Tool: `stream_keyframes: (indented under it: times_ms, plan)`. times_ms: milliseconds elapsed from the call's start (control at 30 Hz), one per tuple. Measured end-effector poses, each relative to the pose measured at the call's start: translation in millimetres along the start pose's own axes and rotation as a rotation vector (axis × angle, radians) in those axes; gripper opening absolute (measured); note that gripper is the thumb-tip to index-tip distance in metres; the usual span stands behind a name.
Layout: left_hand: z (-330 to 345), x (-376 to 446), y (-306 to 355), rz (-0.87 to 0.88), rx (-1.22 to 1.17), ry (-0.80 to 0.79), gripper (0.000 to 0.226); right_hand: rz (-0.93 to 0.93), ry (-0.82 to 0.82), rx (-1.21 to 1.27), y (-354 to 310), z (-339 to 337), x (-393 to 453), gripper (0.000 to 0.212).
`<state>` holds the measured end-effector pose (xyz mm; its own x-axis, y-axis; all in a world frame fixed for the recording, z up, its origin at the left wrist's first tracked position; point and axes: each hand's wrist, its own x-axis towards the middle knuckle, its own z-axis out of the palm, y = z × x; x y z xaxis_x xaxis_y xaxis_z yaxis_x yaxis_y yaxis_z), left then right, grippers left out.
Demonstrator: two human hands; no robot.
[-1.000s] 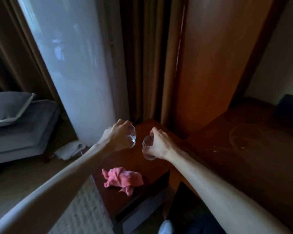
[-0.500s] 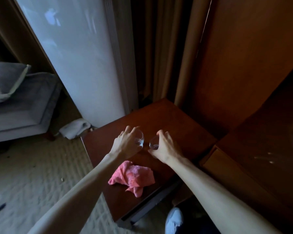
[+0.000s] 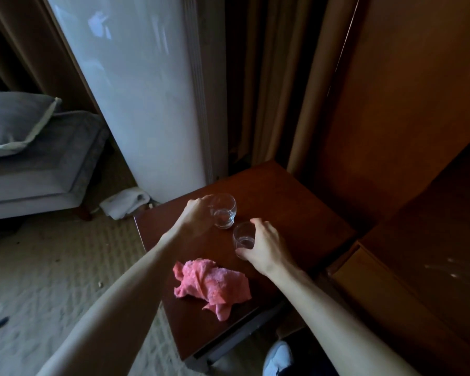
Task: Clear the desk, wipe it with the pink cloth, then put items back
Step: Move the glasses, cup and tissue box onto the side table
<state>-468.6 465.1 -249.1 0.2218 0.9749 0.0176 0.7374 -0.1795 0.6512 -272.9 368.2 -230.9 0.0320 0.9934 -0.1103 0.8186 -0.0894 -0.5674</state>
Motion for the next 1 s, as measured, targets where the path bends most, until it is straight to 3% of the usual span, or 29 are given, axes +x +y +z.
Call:
stream_keyframes:
  times_ms: [233,500,733,833,1000]
  plan:
    - [-15,59,-7,-0.021,0.064,-0.060,0.031,0.018,0.054,-0.005,-11,5,55,0.081]
    - [-23,72,-12,0.046,0.217,-0.112,0.040,0.060,0.073,-0.028,-20,9,79,0.084]
    - [-58,59,58,-0.167,0.637,-0.343,0.055,0.143,-0.149,-0.168,-45,-37,72,0.107]
    - [-84,48,109,-0.096,0.689,-0.292,0.035,0.043,-0.066,-0.258,-61,-89,55,0.088]
    - [-108,-5,227,0.169,0.675,-0.100,0.033,-0.168,0.122,-0.413,-73,-196,-18,0.055]
